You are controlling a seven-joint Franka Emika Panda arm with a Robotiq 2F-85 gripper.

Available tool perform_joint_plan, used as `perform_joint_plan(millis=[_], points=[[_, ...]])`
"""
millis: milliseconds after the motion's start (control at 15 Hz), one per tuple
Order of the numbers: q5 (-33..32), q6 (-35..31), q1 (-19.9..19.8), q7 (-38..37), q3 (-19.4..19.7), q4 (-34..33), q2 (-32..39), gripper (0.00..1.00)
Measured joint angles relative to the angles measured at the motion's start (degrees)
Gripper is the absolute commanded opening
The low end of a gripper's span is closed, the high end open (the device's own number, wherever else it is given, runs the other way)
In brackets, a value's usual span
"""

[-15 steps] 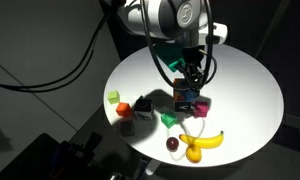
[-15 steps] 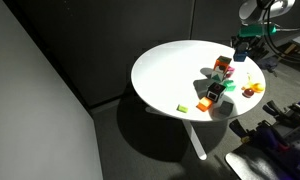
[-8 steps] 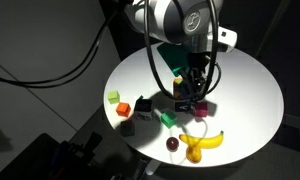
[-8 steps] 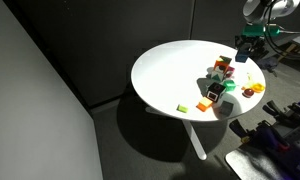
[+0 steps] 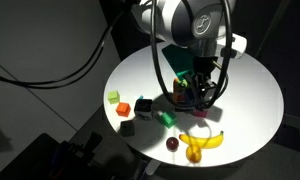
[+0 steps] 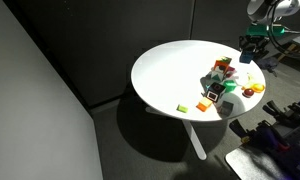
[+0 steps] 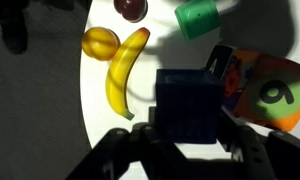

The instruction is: Put the blue block on the pink block

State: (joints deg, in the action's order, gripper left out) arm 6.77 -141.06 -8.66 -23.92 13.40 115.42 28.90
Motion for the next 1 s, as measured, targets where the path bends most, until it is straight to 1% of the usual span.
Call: perform_joint_plan(millis=[800,867,1000], points=[[0.0,0.2,-0.2,0.0,0.0,0.0,0.0,0.56],[0.0,0.2,-0.2,0.0,0.0,0.0,0.0,0.31],[0.0,0.2,-0.2,0.0,0.0,0.0,0.0,0.31]])
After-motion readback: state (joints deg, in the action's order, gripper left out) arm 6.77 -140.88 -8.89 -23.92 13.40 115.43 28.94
